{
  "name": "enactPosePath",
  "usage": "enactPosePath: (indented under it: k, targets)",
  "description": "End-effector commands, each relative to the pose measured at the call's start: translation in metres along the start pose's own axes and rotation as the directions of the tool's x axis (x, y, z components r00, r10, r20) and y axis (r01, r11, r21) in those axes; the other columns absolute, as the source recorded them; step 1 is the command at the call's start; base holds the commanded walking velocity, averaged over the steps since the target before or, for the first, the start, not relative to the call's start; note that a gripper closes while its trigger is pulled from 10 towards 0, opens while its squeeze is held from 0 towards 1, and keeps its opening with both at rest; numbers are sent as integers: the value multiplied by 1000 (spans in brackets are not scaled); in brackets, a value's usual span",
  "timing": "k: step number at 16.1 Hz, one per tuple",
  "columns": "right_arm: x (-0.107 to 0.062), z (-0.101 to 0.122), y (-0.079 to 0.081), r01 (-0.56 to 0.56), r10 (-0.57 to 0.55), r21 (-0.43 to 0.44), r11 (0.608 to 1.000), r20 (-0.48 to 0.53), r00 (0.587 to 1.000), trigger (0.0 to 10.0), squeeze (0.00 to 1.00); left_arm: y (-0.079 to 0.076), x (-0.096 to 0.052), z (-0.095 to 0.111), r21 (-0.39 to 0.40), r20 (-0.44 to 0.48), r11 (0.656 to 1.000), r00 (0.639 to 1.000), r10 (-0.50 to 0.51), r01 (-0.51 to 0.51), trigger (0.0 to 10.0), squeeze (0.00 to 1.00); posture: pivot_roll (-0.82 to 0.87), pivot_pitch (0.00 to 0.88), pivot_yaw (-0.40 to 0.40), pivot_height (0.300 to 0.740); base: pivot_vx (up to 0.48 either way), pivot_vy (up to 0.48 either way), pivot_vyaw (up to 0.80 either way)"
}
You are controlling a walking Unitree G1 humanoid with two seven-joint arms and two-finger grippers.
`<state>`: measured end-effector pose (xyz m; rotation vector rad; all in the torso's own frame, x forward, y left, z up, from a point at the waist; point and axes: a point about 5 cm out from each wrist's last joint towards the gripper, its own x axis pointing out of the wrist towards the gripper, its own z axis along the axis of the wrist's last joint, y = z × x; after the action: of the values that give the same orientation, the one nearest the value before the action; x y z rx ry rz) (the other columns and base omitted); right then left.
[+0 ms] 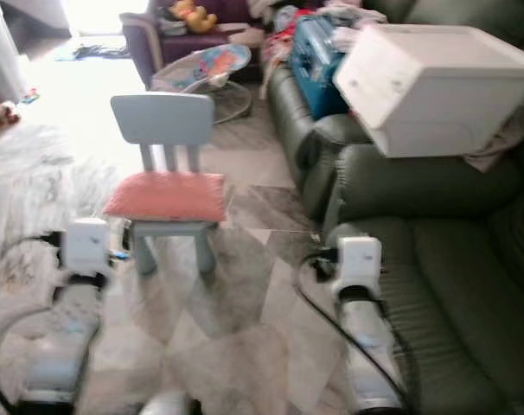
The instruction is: Move the pillow to the sofa
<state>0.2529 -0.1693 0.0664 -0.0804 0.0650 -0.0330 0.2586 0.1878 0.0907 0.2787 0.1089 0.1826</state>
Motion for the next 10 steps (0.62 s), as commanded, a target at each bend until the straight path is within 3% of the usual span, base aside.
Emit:
enactPosePath:
  k: [1,2,7,10]
  targets:
    - [-6,-6,-15,68,-68,-14,998,-10,998,10000,0,-8,3,3,13,2,999,999,-34,34,10000,0,36,0,20,740,0,480,0]
    - [-9,-8,-14,52,-51,24,998,-40,998,10000,0,-8,6,6,30,11,998,999,-51,51,10000,0,36,0,19,740,0,480,0]
    - [-9,2,-9,29,-30,47,998,19,999,10000,0,-6,9,7,29,8,999,999,-33,33,10000,0,41,0,-3,740,0,480,0]
    - [-12,4,-12,21,-22,48,999,31,999,10000,0,-7,3,8,44,31,999,999,-10,9,10000,0,36,0,-10,740,0,0,0]
